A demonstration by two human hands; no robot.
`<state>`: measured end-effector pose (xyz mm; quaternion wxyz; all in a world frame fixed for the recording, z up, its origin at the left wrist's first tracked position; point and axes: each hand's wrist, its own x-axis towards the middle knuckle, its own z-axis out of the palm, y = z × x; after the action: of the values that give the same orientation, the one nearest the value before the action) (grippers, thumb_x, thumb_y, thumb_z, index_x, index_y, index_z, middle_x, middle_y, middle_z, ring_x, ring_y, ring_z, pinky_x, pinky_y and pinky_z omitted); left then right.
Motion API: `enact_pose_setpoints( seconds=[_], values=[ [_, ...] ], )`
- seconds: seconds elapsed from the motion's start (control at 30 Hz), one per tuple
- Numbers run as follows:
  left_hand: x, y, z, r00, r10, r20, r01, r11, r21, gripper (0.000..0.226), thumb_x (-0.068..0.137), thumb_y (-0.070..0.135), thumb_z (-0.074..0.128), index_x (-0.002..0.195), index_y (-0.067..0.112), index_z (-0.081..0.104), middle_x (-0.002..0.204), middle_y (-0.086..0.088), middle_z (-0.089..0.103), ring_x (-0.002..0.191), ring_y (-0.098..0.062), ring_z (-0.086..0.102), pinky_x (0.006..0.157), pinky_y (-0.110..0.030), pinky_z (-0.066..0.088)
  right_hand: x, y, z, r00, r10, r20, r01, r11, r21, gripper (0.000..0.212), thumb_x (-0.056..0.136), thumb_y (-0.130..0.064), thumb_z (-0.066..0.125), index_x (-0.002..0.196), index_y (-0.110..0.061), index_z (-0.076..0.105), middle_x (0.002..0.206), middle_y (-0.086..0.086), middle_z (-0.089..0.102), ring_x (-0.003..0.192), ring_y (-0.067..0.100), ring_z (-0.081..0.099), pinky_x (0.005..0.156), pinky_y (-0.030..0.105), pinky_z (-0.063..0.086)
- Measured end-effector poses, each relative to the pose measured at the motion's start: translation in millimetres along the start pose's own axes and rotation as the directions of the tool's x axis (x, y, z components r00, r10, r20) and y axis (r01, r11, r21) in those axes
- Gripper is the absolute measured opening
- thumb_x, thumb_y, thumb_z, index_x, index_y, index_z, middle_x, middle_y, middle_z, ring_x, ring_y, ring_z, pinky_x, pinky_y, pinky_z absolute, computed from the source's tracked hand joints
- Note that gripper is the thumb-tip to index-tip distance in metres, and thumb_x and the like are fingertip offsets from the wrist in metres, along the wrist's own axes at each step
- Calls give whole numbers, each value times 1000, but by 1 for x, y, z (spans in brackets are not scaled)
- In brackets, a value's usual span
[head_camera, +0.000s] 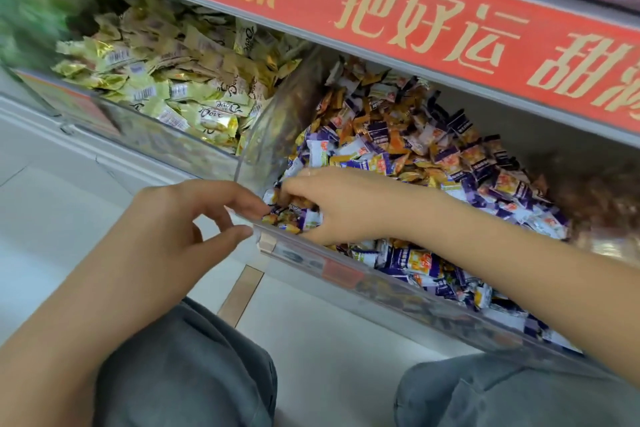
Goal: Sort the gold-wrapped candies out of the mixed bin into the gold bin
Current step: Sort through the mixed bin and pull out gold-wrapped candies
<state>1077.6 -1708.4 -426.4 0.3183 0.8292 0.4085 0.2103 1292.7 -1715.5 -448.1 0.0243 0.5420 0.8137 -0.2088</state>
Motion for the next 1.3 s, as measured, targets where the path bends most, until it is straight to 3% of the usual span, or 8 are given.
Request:
enact_pose_setpoints(
  seconds=[0.13, 0.33, 0.6, 0.73, 0.83, 1.0, 1.17, 1.3],
  values=[
    [0, 0, 0, 999, 21, -45, -19, 999, 37, 37, 77, 7, 72, 80, 44, 68, 80, 33, 62, 70, -9, 60, 59, -21, 47, 3, -4, 1, 988, -69, -139, 77, 996, 51, 43, 82, -40, 68, 114, -21, 46, 96, -9, 47, 71, 8, 44, 54, 29, 37],
    [4, -1, 3, 998, 31, -50, -32, 999, -13, 39, 77, 1, 71, 79, 39, 68, 80, 22, 67, 78, -2, 62, 64, -18, 50, 8, -2, 12, 996, -18, -86, 33, 984, 174, 35, 90, -39, 61, 123, -30, 51, 115, -11, 62, 92, 12, 58, 61, 28, 45],
    [3, 1, -1, 1000, 6, -29, -7, 998, -59, 34, 79, 3, 69, 80, 37, 70, 81, 23, 68, 83, 0, 63, 67, -15, 51, 10, 3, -3, 1000, 10, -1, -9, 964, 264, 23, 96, -33, 53, 113, -18, 58, 85, -7, 61, 65, 7, 58, 65, 36, 49],
    [0, 1, -2, 1000, 5, -21, -7, 997, -70, 33, 80, 4, 69, 82, 37, 70, 82, 23, 68, 83, -1, 63, 68, -16, 51, -1, 9, -19, 969, 239, -59, -160, 794, 586, 24, 98, -22, 51, 122, -16, 52, 48, -20, 58, 34, 2, 47, 39, 17, 39],
    [2, 1, 0, 1000, 2, -22, -3, 998, -59, 32, 80, 4, 69, 82, 36, 70, 83, 21, 68, 84, -2, 63, 70, -17, 51, -7, 16, -28, 951, 298, -81, -194, 781, 594, 27, 98, -23, 52, 122, -11, 56, 41, -21, 54, 33, 3, 47, 39, 16, 39],
    [3, 1, 1, 1000, 8, -23, -10, 998, -60, 31, 81, 3, 68, 84, 34, 71, 82, 19, 67, 84, -4, 62, 70, -18, 51, -12, 16, -32, 933, 330, -147, -195, 803, 562, 18, 100, -21, 44, 101, -17, 60, 57, -4, 57, 39, 3, 49, 40, 18, 42],
    [3, 1, 1, 1000, 19, -23, -20, 998, -53, 32, 81, 3, 67, 84, 35, 70, 82, 20, 67, 84, -6, 62, 70, -19, 51, -4, 6, -29, 917, 388, -96, -131, 520, 844, 27, 89, -18, 40, 64, -13, 48, 51, 2, 38, 39, 14, 29, 40, 19, 24],
    [3, 3, 1, 1000, 0, -16, -1, 996, -86, 31, 80, 2, 67, 83, 33, 71, 83, 21, 66, 84, -4, 61, 71, -17, 50, 3, 1, -22, 945, 252, -208, -144, 892, 429, 41, 88, -32, 62, 59, -10, 44, 43, -6, 41, 36, 7, 40, 43, 18, 35]
  ],
)
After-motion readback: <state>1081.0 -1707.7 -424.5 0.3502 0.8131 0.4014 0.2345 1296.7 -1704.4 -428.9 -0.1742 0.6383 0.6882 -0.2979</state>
